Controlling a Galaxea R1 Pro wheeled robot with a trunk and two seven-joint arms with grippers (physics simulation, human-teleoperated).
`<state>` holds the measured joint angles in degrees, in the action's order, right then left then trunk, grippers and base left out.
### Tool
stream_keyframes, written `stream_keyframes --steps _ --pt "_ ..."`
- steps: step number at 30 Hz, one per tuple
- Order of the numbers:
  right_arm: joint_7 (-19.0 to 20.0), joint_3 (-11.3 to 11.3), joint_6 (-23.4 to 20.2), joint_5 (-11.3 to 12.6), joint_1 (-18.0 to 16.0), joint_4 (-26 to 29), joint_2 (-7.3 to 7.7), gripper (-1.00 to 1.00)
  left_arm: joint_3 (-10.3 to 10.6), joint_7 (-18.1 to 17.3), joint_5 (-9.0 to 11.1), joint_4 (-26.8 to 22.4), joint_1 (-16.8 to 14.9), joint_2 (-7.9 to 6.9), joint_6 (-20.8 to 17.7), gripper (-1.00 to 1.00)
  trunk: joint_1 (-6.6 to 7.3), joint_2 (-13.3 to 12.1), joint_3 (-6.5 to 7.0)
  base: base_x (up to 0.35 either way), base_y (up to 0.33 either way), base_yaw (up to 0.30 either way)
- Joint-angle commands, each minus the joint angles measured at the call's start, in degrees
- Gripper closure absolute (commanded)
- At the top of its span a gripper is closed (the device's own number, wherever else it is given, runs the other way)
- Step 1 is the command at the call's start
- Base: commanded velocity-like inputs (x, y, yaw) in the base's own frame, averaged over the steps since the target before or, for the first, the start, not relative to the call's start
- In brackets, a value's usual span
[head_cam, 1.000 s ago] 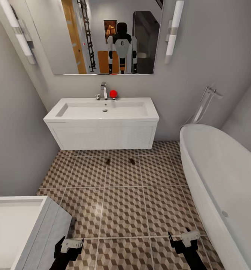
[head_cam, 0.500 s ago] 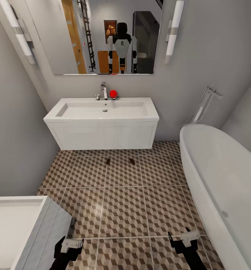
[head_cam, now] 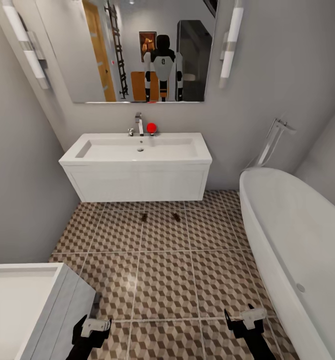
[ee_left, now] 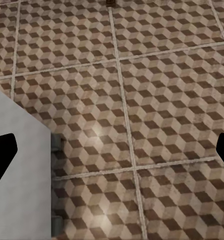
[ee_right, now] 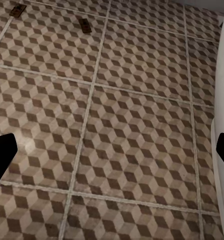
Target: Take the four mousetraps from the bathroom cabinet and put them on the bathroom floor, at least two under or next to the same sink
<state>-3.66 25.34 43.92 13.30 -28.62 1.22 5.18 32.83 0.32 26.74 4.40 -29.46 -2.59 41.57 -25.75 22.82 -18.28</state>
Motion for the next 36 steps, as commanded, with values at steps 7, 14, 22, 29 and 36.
stream_keyframes --steps 7,14,22,29,36 --pt "-0.4 0.5 0.1 0.1 0.0 0.0 0.01 -1.0 0.5 0.0 0.3 0.2 -0.1 0.04 0.3 -1.0 -0.03 0.1 0.54 0.0 0.0 0.0" --pt "-0.4 0.5 0.1 0.1 0.0 0.0 0.03 -1.0 0.5 0.0 0.3 0.2 -0.1 0.04 0.2 -1.0 -0.03 0.1 1.17 0.0 0.0 0.0" --pt "-0.4 0.5 0.1 0.1 0.0 0.0 0.04 -1.0 0.5 0.1 0.3 0.2 0.0 0.04 0.2 -1.0 -0.03 0.1 1.89 0.0 0.0 0.0" --pt "-0.4 0.5 0.1 0.1 0.0 0.0 0.02 -1.0 0.5 0.1 0.3 0.2 0.0 0.04 0.2 -1.0 -0.03 0.1 2.52 0.0 0.0 0.0" --pt "-0.4 0.5 0.1 0.1 0.0 0.0 0.02 -1.0 0.5 0.0 0.3 0.2 0.0 0.04 -1.0 -1.0 -0.03 0.1 3.15 0.0 0.0 0.0"
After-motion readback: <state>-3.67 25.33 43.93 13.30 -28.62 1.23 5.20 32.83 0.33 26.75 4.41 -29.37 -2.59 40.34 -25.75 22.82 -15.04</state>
